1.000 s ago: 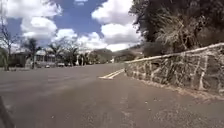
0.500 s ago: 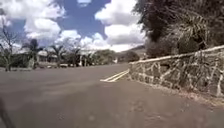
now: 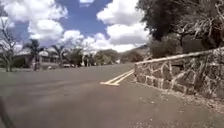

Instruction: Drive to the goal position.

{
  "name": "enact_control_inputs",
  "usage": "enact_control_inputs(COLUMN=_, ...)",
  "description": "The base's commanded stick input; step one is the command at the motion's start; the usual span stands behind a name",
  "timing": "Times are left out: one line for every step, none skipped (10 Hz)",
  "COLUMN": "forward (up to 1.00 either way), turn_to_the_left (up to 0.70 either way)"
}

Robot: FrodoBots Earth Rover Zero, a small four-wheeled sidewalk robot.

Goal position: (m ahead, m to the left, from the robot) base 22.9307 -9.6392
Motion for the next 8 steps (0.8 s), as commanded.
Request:
enact_control_inputs(forward=0.70, turn_to_the_left=0.00)
enact_control_inputs(forward=0.70, turn_to_the_left=0.00)
enact_control_inputs(forward=0.70, turn_to_the_left=0.00)
enact_control_inputs(forward=0.70, turn_to_the_left=0.00)
enact_control_inputs(forward=0.70, turn_to_the_left=0.00)
enact_control_inputs(forward=0.70, turn_to_the_left=0.00)
enact_control_inputs(forward=0.70, turn_to_the_left=0.00)
enact_control_inputs(forward=0.70, turn_to_the_left=0.00)
